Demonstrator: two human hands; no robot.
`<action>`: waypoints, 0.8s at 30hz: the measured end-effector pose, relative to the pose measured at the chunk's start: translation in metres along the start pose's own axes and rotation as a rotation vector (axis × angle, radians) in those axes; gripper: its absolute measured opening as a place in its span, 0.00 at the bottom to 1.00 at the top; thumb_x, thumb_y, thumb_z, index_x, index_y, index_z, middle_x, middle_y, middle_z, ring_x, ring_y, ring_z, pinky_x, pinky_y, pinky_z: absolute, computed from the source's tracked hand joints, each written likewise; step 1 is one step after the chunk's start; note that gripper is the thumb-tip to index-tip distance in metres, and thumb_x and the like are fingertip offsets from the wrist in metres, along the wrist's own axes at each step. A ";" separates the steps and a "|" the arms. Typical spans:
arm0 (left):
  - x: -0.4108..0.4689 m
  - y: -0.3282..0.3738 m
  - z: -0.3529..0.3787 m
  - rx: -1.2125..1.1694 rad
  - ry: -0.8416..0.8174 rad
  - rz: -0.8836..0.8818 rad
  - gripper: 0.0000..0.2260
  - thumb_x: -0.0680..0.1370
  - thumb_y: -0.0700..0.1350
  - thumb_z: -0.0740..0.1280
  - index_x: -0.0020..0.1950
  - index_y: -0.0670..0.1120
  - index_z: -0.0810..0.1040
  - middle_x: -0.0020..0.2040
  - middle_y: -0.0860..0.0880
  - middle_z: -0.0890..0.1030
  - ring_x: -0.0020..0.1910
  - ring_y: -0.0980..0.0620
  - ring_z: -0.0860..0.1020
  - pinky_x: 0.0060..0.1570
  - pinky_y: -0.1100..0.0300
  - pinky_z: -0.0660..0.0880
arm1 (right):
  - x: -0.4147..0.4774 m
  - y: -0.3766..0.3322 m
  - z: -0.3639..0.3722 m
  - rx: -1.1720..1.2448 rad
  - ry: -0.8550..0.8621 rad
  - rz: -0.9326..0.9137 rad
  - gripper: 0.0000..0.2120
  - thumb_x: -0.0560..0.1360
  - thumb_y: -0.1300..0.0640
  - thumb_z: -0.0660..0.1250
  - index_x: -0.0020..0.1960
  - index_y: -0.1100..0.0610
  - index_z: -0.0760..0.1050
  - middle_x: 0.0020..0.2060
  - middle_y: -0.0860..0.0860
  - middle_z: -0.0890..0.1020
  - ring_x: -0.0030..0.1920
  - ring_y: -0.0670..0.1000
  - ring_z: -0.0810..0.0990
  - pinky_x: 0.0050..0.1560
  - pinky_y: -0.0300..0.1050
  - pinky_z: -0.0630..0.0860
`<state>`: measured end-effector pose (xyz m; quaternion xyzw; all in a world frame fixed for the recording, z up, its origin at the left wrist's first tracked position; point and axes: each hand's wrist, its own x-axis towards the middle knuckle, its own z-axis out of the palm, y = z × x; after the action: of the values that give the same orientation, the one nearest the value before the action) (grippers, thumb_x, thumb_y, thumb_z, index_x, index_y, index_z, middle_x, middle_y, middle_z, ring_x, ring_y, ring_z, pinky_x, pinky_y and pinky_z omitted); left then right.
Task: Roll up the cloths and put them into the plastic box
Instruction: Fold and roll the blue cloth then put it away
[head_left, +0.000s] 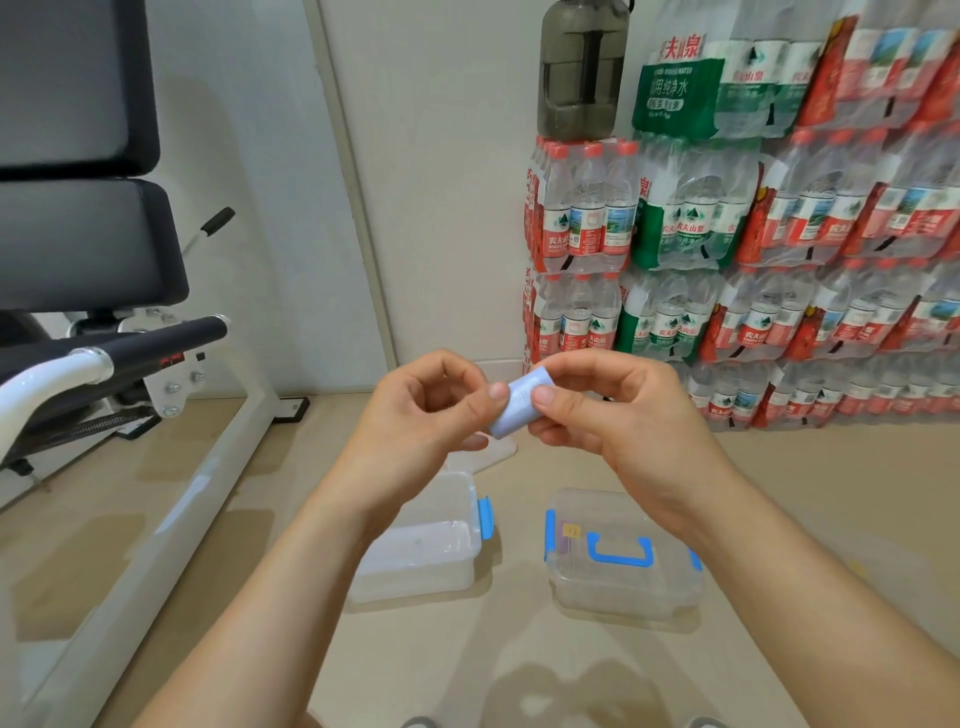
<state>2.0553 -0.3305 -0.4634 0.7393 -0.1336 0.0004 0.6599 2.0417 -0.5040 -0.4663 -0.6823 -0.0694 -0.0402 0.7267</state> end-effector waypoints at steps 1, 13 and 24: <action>0.000 -0.001 -0.002 0.006 -0.003 0.005 0.08 0.67 0.45 0.72 0.40 0.43 0.77 0.34 0.49 0.82 0.36 0.54 0.80 0.41 0.62 0.78 | 0.000 -0.001 -0.001 -0.054 0.001 -0.022 0.09 0.70 0.66 0.72 0.51 0.63 0.80 0.42 0.59 0.84 0.35 0.52 0.83 0.42 0.46 0.81; -0.004 0.003 0.004 0.466 -0.085 0.152 0.10 0.70 0.43 0.75 0.49 0.55 0.84 0.42 0.57 0.86 0.44 0.59 0.83 0.50 0.57 0.78 | -0.001 -0.001 0.011 -0.440 -0.031 -0.176 0.07 0.66 0.59 0.76 0.42 0.52 0.81 0.37 0.57 0.83 0.32 0.51 0.77 0.37 0.42 0.77; -0.007 0.001 -0.029 -0.194 0.070 -0.009 0.13 0.74 0.39 0.69 0.57 0.38 0.76 0.46 0.39 0.85 0.47 0.42 0.83 0.53 0.56 0.79 | 0.006 0.003 0.055 -0.324 -0.055 -0.234 0.19 0.66 0.58 0.77 0.54 0.44 0.79 0.47 0.43 0.81 0.47 0.42 0.79 0.47 0.42 0.80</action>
<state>2.0531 -0.3006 -0.4598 0.6721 -0.1065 0.0104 0.7327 2.0453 -0.4489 -0.4654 -0.7784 -0.1604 -0.1164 0.5957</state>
